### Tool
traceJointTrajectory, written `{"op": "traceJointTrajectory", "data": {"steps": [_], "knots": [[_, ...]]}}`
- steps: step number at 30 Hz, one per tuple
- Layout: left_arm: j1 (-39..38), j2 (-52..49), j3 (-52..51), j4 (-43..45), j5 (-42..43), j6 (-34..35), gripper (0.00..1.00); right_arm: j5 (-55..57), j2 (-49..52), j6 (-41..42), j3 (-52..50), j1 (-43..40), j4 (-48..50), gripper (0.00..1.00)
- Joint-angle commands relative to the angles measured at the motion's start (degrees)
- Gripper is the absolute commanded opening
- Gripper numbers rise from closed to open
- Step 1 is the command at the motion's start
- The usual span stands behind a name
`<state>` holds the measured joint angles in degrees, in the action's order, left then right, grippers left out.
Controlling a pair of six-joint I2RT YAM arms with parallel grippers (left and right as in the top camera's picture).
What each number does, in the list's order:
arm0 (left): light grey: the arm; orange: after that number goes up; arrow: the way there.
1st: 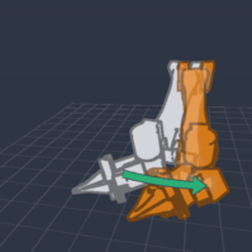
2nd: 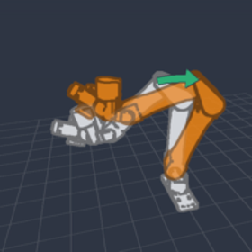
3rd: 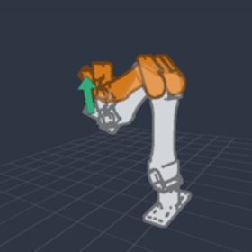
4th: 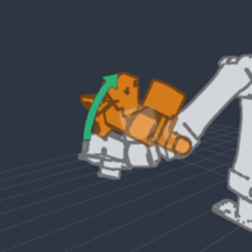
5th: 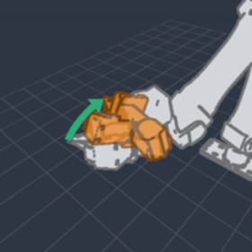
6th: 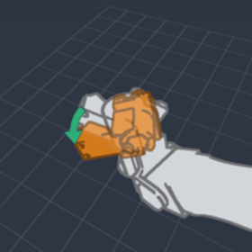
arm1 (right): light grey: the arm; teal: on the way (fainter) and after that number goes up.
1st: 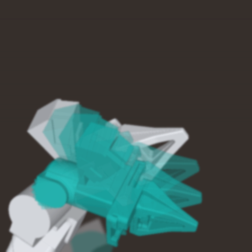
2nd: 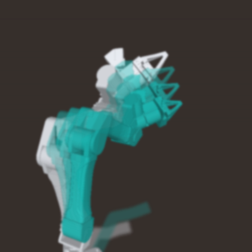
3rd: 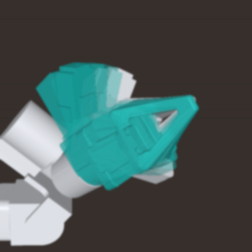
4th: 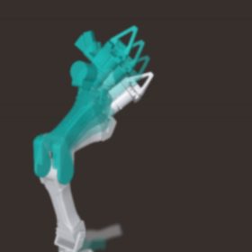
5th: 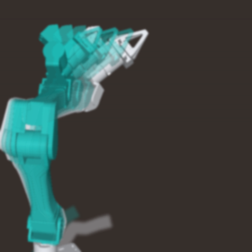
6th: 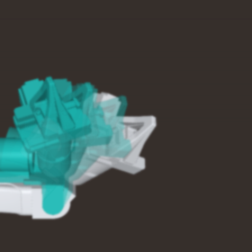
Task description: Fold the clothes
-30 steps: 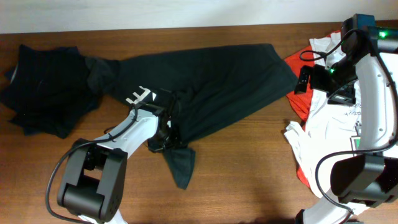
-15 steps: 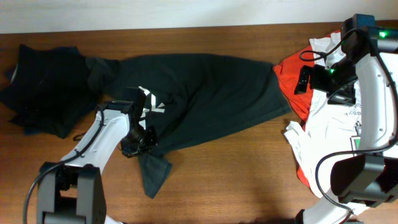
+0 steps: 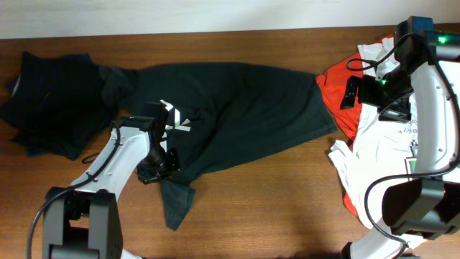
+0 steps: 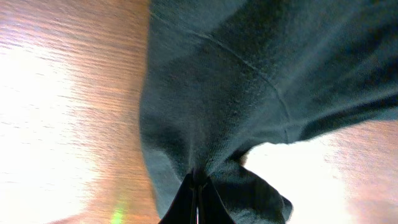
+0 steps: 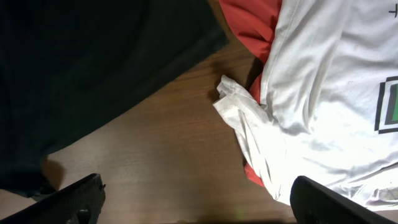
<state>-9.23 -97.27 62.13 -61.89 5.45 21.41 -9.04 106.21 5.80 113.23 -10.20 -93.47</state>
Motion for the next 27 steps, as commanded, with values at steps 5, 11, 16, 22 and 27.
{"op": "traceJointTrajectory", "data": {"steps": [5, 11, 16, 22, 27], "knots": [[0.20, 0.85, -0.15, 3.10, -3.37, -0.48, 0.46, 0.74, -1.60, 0.04, 0.17, 0.00, -0.48, 0.99], [-0.02, 0.85, -2.40, 6.56, -3.34, -0.48, 0.47, 0.72, -1.60, 0.04, 0.17, 0.00, -0.59, 0.99], [-0.02, 0.85, -6.12, 10.97, -3.34, -0.48, 0.46, 0.72, -1.60, 0.04, 0.17, 0.00, -0.61, 0.99], [0.33, 0.87, -6.21, 10.99, -3.32, -0.55, 0.00, 0.74, -1.60, 0.04, 0.17, 0.00, -0.63, 0.99], [1.55, 0.87, -3.43, 2.91, -3.82, -4.68, 0.00, 0.76, -1.60, 0.04, 0.17, 0.00, -0.66, 0.99]]}}
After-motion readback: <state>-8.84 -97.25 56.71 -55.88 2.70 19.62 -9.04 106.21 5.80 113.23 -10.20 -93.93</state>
